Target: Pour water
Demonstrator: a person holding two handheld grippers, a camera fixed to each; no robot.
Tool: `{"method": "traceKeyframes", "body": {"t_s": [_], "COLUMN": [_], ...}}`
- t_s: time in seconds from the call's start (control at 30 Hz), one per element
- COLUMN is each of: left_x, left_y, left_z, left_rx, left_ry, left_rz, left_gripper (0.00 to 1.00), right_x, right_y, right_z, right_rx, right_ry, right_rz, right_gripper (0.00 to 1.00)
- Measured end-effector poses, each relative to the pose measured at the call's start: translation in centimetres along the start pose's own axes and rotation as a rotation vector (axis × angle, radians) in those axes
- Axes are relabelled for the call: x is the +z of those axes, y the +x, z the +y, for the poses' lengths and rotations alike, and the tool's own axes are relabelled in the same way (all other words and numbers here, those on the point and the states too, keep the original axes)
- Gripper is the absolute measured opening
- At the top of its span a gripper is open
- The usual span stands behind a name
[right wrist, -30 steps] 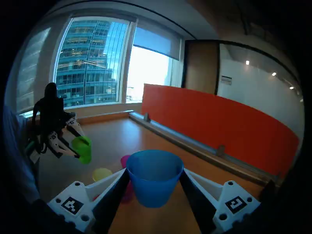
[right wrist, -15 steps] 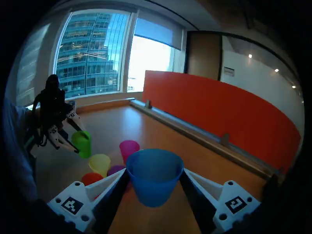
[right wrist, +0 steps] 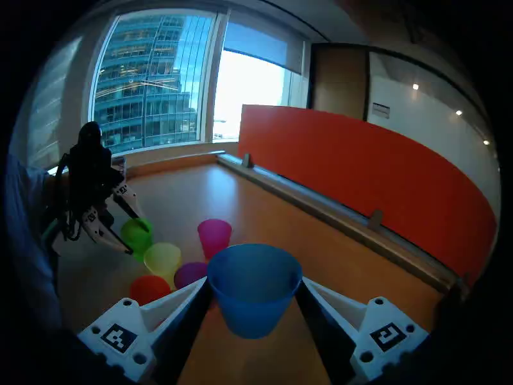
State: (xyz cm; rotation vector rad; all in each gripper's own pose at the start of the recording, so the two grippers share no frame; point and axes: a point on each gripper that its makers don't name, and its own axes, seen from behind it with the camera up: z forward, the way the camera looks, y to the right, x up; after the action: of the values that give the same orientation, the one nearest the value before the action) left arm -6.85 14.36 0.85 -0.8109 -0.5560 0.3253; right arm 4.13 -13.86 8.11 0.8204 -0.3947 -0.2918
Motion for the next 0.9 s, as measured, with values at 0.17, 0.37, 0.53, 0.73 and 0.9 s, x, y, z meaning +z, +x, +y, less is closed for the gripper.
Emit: {"method": "traceKeyframes", "body": {"t_s": [0.17,0.37,0.53,0.73,0.9], "left_x": [0.6,1.0,1.1,1.0,0.9], "left_y": [-0.5,-1.0,-1.3,-1.7,-2.0], "left_z": [0.1,0.2,0.1,0.0,0.0], "left_rx": [-0.008,-0.019,-0.036,-0.053,-0.055], "left_ry": [-0.007,-0.015,-0.014,-0.014,-0.013], "left_rz": [-0.009,-0.014,-0.012,-0.008,-0.012], "left_gripper": [0.84,0.84,0.84,0.85,0.85], "right_x": [0.3,0.5,0.6,0.8,1.0], "right_y": [-0.2,-0.2,-0.2,-0.3,-0.4], "right_z": [0.0,0.2,0.2,0.2,0.1], "right_rx": [0.001,0.001,0.002,-0.001,-0.003], "right_ry": [0.002,0.000,-0.001,-0.003,-0.005], "right_rz": [-0.004,-0.009,-0.011,-0.015,-0.017], "right_gripper": [0.90,0.90,0.90,0.90,0.90]}}
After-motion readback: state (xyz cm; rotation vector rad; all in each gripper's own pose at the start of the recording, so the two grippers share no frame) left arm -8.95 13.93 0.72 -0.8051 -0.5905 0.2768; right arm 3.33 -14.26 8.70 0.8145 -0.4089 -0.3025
